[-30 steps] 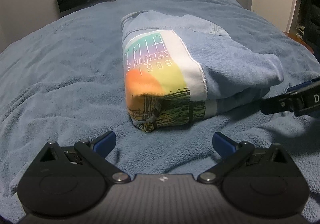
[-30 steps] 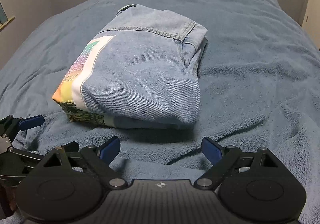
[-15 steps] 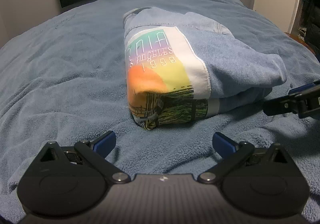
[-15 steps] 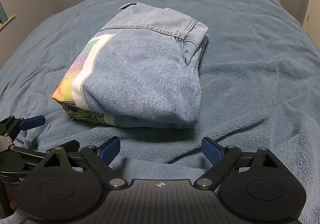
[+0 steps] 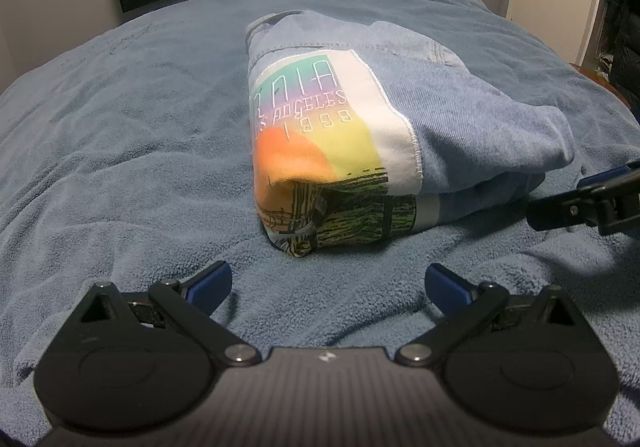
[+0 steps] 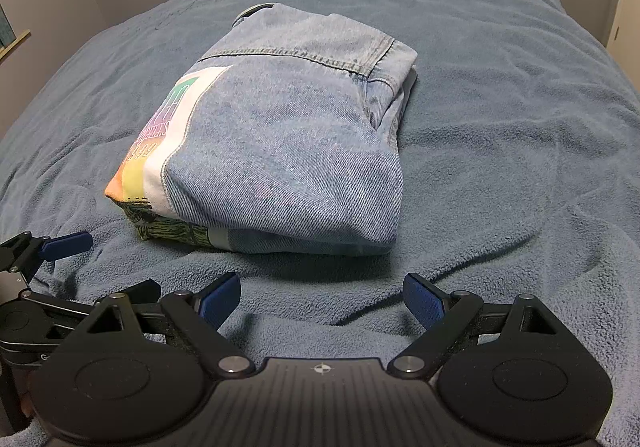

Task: Fold large clothes

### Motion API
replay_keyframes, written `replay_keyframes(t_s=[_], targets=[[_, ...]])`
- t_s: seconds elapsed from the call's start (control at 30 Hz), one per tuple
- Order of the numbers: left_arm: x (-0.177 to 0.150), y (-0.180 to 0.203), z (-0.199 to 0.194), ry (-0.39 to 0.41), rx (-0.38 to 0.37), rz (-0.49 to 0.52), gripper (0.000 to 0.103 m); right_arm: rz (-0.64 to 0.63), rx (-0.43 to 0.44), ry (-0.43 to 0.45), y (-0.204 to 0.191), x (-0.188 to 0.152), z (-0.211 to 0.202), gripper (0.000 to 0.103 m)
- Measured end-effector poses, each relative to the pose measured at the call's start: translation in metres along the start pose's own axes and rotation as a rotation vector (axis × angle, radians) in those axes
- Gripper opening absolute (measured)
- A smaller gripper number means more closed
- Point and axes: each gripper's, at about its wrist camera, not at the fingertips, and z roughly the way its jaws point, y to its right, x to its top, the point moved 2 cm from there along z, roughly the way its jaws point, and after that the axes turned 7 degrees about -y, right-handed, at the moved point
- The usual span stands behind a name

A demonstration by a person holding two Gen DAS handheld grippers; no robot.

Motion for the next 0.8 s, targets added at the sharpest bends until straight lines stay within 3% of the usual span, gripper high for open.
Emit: replay_keyframes(t_s=[0.8], targets=[[0.0006, -0.0002, 0.0009, -0.002, -0.001, 0.0, 0.103, 0.001, 0.009, -0.008, 0.0008, -0.0013, -0.0003, 0.091]])
